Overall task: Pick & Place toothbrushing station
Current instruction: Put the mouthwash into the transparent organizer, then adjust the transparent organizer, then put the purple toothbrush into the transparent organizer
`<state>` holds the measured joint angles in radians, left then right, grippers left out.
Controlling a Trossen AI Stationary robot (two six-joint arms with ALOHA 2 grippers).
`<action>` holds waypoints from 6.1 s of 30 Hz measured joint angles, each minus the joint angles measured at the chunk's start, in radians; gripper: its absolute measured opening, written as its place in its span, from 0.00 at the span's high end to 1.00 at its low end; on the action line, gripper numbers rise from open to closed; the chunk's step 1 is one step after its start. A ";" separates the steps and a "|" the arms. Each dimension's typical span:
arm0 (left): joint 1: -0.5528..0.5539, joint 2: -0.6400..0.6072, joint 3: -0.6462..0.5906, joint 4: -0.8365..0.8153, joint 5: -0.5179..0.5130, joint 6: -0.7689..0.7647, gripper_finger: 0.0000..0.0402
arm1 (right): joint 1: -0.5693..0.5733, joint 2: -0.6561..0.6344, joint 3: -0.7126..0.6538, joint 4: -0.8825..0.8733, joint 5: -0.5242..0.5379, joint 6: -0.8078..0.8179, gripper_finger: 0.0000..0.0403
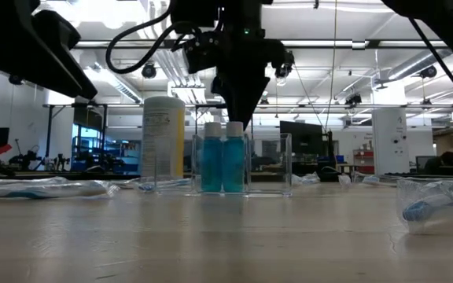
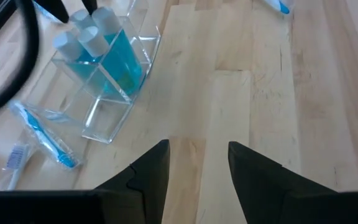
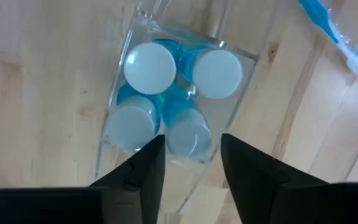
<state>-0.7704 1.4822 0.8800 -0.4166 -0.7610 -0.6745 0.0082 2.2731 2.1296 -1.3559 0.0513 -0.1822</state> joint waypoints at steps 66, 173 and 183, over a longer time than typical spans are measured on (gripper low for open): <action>0.219 -0.047 -0.331 0.355 -0.245 -0.445 0.99 | 0.321 -0.733 -1.580 1.887 -0.051 0.218 0.98; 1.089 0.140 -0.031 -0.342 0.622 0.684 0.57 | 0.450 -1.164 -1.761 1.556 0.421 0.357 0.98; 1.094 0.127 -0.031 -0.314 0.642 0.653 0.95 | 0.450 -1.164 -1.761 1.556 0.422 0.362 0.98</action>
<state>0.3233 1.6091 0.8486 -0.7303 -0.1189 -0.0220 0.4580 1.1088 0.3691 0.2001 0.4736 0.1795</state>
